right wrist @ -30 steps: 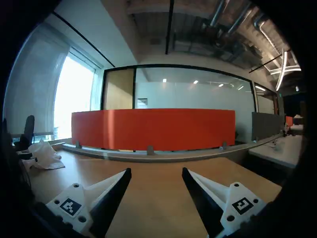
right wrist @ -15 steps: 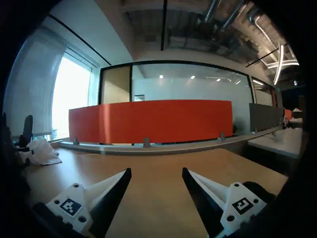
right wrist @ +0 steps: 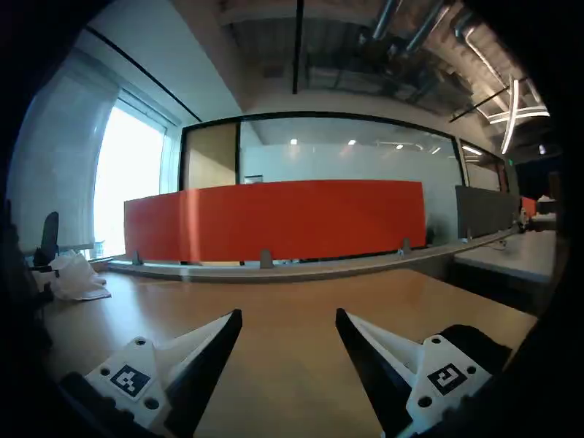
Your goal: Fold towel
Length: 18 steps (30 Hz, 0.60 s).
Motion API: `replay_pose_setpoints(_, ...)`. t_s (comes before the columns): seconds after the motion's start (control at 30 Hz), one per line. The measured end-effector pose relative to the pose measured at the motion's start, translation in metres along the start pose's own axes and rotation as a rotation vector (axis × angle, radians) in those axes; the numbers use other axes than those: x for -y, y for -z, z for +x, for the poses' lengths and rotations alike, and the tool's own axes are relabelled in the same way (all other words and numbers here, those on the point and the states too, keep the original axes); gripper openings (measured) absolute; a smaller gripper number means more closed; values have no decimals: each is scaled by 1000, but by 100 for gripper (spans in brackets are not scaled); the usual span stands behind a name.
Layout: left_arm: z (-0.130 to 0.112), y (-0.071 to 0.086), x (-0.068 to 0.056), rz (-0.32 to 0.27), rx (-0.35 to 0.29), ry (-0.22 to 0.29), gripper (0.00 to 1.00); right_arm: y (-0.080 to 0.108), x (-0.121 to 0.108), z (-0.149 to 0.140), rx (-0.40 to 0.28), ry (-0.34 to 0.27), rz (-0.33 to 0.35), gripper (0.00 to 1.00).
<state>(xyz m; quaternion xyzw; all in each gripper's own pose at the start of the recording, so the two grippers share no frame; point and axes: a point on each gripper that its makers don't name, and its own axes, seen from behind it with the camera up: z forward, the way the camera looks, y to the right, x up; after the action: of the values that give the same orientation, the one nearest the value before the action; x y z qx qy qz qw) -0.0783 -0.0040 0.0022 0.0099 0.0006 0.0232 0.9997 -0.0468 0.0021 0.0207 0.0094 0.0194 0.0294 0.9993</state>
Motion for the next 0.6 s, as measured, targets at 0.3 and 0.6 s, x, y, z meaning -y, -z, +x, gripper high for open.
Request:
replay_pose_setpoints(0.3,0,0,-1,0,0,0,99,0,4,-1,5,38,-2,99)
replay_pose_setpoints(0.6,0,0,-1,0,0,0,99,0,5,0,6,42,-3,99)
